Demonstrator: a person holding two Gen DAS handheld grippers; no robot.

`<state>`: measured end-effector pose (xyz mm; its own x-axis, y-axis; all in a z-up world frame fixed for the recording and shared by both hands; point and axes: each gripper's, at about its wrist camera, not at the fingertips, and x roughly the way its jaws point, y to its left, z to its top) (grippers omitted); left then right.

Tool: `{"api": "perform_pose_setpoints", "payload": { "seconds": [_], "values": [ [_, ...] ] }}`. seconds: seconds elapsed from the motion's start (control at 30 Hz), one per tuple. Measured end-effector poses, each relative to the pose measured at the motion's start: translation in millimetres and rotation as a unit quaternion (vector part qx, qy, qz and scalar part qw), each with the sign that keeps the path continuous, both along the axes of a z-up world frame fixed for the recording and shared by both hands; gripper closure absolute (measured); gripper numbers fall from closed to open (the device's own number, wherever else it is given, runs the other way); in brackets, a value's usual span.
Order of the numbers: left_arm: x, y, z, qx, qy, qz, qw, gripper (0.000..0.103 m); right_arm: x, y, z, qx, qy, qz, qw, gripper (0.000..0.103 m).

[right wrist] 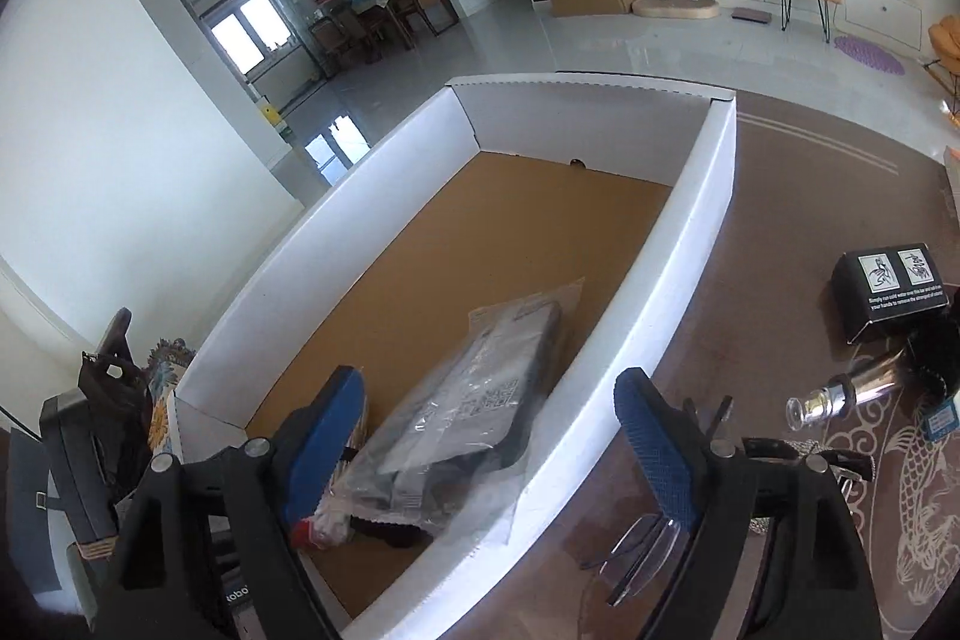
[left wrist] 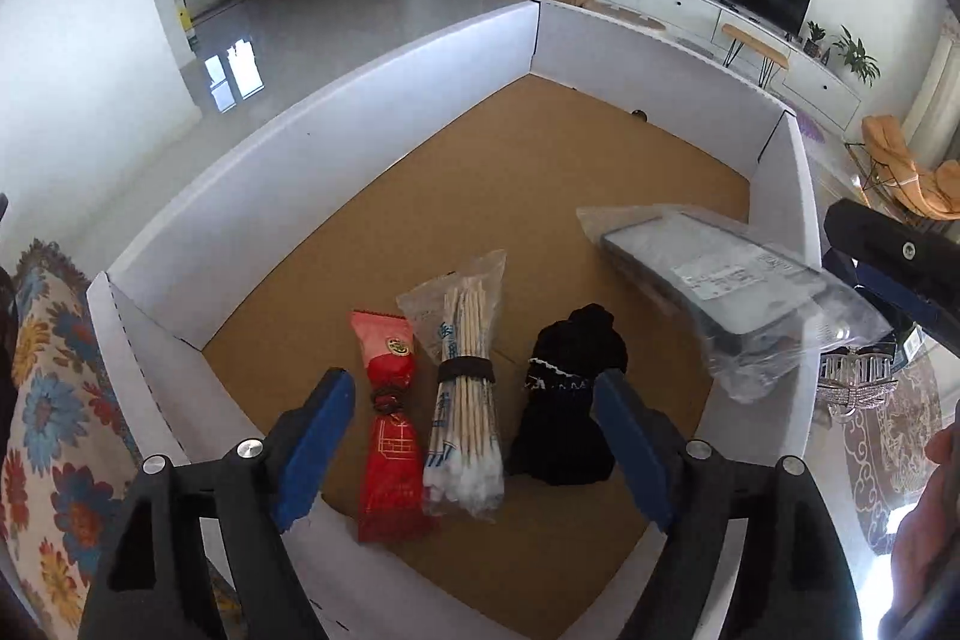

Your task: Organize objects

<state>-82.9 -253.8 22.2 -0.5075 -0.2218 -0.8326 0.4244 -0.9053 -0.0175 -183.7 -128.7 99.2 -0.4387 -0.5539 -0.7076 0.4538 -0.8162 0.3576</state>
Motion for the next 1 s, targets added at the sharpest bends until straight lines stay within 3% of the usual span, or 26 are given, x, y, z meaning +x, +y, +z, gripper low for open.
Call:
{"api": "perform_pose_setpoints", "payload": {
  "seconds": [0.2,0.3,0.4,0.5,0.6,0.73,0.87,1.0],
  "values": [
    [32,59,26,0.018,0.087,-0.059,0.9943,0.022,67,107,-3,0.033,0.087,-0.04,0.995,0.004],
    [45,105,39,0.042,0.123,-0.126,0.9834,0.022,99,172,-22,0.09,0.109,-0.078,0.987,0.002],
    [56,162,42,0.067,0.142,-0.197,0.9677,0.021,124,240,-50,0.14,0.095,-0.13,0.977,0.002],
    [60,220,31,0.081,0.127,-0.265,0.9524,0.02,139,295,-78,0.181,0.061,-0.178,0.965,0.002],
    [60,271,8,0.047,0.096,-0.305,0.9465,0.02,153,331,-96,0.196,0.037,-0.209,0.958,0.002],
    [64,307,-24,0.01,0.059,-0.337,0.9395,0.02,161,341,-103,0.196,0.026,-0.222,0.955,0.002],
    [68,307,-43,-0.006,0.046,-0.332,0.942,0.02,159,334,-108,0.203,0.02,-0.216,0.955,0.002],
    [64,294,-56,-0.005,0.041,-0.308,0.9504,0.02,157,333,-109,0.2,0.016,-0.214,0.956,0.0]
  ]
}}
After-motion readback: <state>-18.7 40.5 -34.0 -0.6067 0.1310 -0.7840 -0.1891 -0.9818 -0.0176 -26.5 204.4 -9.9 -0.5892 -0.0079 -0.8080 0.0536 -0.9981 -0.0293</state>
